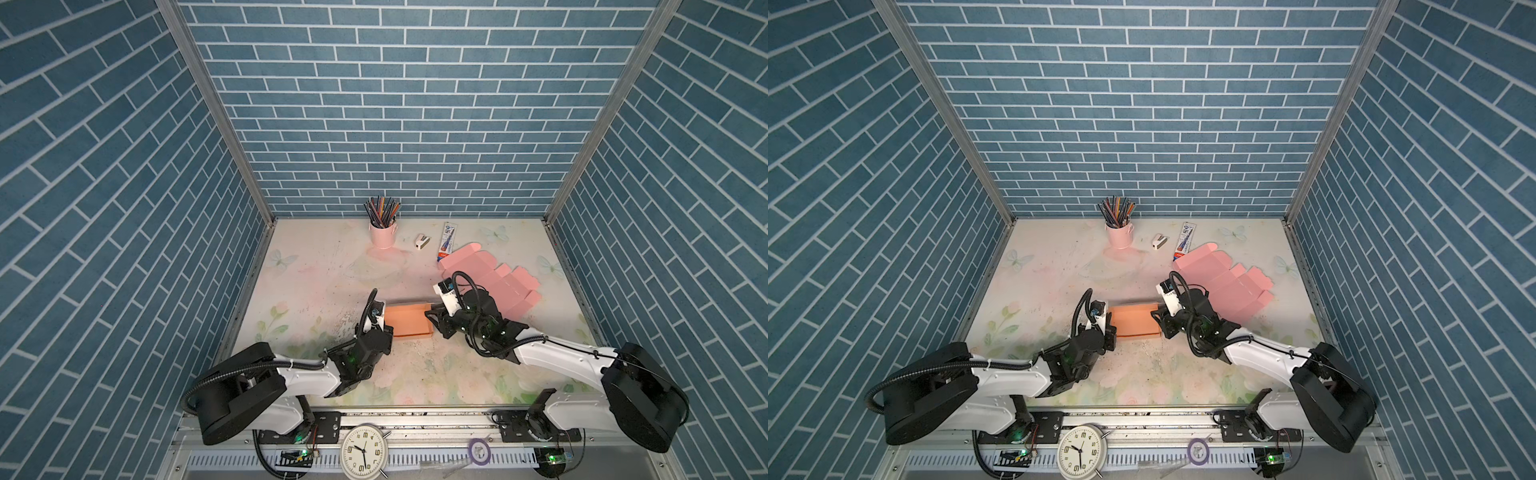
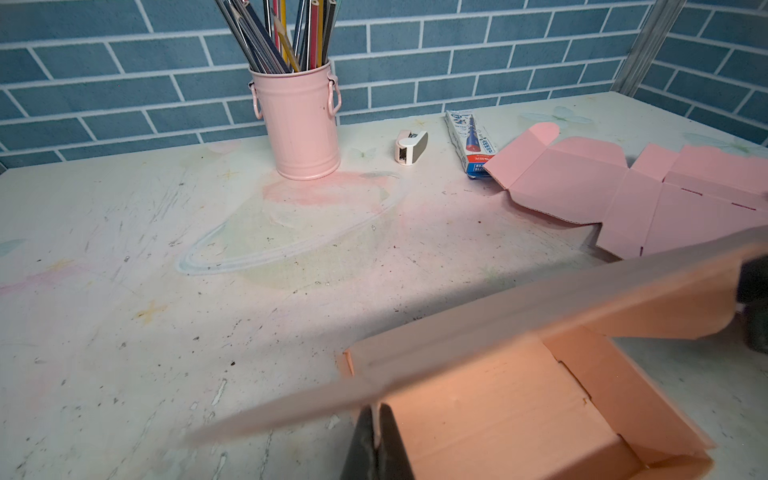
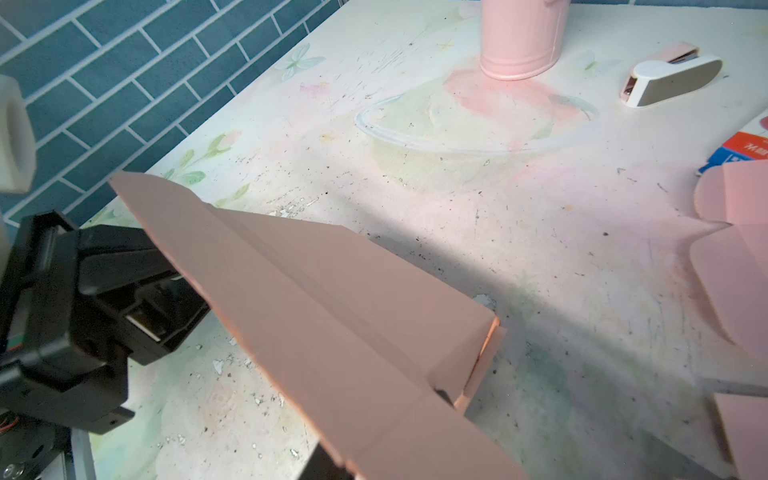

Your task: Fold the paper box

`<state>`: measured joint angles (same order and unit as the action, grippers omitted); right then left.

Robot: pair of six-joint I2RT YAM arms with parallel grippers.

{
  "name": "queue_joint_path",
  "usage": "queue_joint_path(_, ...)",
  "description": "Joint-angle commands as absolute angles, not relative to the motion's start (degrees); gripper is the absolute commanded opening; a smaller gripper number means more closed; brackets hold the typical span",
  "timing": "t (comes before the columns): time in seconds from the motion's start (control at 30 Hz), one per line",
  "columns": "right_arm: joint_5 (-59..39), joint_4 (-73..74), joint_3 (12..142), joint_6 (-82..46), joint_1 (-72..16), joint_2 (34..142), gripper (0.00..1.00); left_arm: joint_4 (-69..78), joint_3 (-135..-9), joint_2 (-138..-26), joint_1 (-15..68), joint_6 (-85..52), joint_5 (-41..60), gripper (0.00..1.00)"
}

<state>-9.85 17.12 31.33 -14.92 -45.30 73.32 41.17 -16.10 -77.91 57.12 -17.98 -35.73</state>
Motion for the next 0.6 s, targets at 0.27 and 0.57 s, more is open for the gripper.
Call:
queue_joint_path(0.27,-4.5,7.9,29.8,-16.5,-45.6,63.1,0.5,40.2,-16.1,-78.7,58.7,-17.1,-34.4,0.06)
queue_joint_path(0.57,-3.1,3.6,31.0,-15.0,-45.6,55.1,0.51,36.7,-15.3,-73.8,59.6,-18.3,-31.1,0.22)
